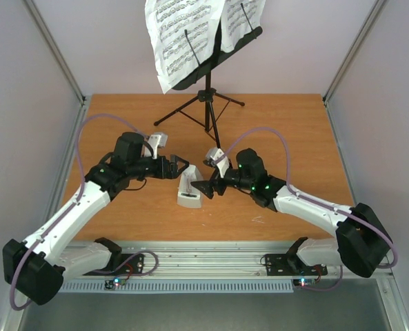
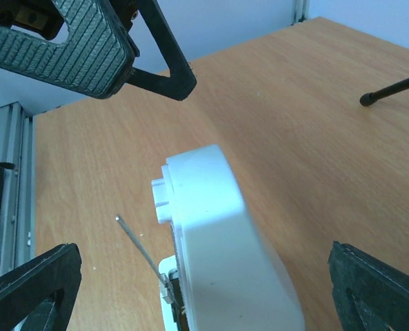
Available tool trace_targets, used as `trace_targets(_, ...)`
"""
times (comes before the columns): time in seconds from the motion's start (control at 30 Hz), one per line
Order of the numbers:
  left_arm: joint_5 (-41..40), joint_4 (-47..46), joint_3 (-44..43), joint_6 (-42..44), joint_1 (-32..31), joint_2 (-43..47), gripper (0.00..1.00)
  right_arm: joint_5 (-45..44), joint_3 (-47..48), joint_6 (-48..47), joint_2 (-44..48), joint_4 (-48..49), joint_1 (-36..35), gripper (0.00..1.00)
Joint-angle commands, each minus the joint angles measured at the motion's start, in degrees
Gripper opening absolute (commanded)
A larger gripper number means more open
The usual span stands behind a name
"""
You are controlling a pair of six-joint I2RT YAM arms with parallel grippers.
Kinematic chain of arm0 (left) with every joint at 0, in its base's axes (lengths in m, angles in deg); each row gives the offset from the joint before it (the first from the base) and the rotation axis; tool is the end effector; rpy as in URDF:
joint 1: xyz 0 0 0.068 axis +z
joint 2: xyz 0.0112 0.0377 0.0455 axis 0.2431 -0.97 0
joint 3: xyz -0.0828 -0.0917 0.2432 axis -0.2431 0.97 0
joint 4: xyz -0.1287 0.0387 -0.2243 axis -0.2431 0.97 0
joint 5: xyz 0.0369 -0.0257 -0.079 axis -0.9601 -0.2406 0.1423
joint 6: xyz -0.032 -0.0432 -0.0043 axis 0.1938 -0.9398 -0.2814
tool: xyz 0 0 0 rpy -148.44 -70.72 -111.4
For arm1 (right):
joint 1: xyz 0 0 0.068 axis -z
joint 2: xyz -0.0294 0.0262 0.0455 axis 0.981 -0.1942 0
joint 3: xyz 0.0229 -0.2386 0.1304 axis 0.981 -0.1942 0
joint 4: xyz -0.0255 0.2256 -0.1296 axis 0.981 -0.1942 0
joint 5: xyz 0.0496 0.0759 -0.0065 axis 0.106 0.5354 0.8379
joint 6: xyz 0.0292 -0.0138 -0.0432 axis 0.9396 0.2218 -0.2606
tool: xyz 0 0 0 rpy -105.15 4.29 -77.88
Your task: Pack up the instrument practice props
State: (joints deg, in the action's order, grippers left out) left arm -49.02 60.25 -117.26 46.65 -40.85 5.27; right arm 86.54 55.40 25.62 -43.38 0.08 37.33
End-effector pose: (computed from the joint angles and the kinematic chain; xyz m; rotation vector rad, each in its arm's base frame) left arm 0.2013 -0.1181 0.3071 0.2999 2.2830 -0.9526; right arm 0.2002 0.1971 0.2462 -1.3600 1.3840 0.5542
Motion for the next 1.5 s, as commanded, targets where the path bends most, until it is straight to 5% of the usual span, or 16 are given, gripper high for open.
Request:
trace_targets(0.0, 1.64, -4.1, 0.97, -1.12, 0.33, 0.12, 0.96, 1.02, 1.91, -2.98, -2.02, 5.42, -0.44, 0.99)
trace_targets(0.73, 1.53, -5.51, 1.62, -1.3, 0.42, -1.79, 0.96, 0.16, 1.73, -7.6, -10.41, 13.08, -0.4, 0.99)
trace_targets(1.47, 3.74, -7.01, 1.97, -1.81, 0.42, -3.37, 0.92, -2.79, -2.46, -7.7, -8.57, 15.91, -0.44, 0.97)
